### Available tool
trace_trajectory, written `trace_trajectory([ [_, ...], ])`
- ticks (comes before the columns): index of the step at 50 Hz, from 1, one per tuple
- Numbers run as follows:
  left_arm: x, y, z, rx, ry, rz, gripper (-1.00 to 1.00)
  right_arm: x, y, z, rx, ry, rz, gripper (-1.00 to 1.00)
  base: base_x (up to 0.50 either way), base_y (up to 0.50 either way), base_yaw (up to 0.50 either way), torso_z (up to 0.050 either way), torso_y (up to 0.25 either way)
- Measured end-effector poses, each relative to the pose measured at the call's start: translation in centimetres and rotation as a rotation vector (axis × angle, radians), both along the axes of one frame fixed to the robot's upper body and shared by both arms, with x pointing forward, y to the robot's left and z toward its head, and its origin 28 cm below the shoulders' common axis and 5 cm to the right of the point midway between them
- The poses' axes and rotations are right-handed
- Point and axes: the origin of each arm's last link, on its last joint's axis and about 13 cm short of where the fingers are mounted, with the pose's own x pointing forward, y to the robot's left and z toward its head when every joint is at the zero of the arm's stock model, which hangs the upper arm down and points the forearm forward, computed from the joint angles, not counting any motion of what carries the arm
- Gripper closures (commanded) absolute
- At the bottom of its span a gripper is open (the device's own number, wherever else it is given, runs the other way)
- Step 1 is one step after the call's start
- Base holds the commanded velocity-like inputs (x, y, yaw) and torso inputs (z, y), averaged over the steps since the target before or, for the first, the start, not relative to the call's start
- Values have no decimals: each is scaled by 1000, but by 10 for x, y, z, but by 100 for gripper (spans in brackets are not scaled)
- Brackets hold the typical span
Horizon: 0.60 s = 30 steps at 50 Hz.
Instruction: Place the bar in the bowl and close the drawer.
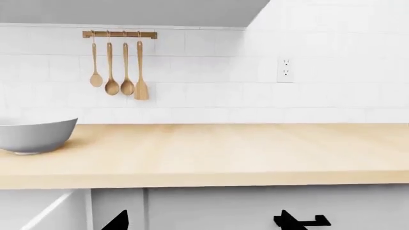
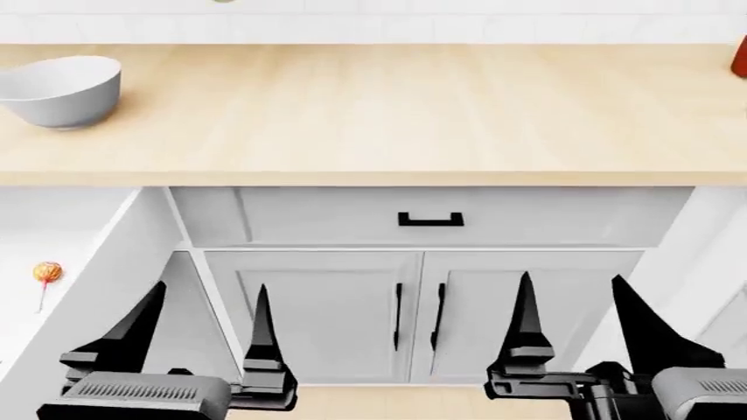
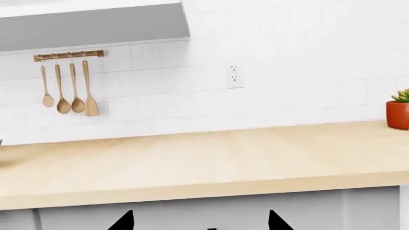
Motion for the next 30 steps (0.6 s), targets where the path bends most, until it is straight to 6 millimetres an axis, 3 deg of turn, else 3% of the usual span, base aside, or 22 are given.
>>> trace_trajectory([
  [13,-9,-1,3,2,-16,-3,-100,-5,0,3,2,-13,-4,-100,0,0,0,50,0],
  [17,-13,0,4,-5,-40,-2,-100,-7,0,4,7,-23,-11,-100,0,31,0,8,0],
  [30,-21,1,7,-34,-115,5,-100,-10,-2,6,23,-46,-29,-100,0,500,0,0,0],
])
